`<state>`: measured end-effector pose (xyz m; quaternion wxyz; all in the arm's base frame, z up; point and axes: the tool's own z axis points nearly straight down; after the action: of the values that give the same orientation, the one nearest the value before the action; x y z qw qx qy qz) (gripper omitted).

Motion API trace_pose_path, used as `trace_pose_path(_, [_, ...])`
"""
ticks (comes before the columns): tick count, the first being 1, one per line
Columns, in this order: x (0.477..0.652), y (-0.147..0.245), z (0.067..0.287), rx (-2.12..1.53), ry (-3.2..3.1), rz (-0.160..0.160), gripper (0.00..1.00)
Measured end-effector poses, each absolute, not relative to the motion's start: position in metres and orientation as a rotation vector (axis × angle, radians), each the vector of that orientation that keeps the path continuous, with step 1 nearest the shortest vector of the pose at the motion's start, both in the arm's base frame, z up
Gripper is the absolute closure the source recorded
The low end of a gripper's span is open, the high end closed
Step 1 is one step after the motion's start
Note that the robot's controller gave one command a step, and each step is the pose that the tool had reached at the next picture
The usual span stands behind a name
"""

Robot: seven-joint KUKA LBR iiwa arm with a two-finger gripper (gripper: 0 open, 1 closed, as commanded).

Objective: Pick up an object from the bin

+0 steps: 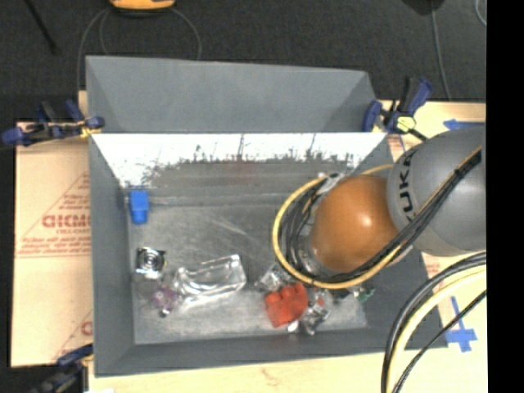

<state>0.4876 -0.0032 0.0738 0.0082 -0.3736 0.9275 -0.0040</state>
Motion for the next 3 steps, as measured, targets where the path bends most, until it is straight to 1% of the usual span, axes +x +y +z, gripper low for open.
trace_pose_path(1, [0.49,-0.004,0.076,-1.164,2.911,-0.006,0.0])
trace_pose_path(2, [0.493,-0.003,0.078,-1.164,2.899,-0.007,1.0])
trace_pose_path(3, [0.494,-0.004,0.097,-1.16,2.915,-0.004,1.0])
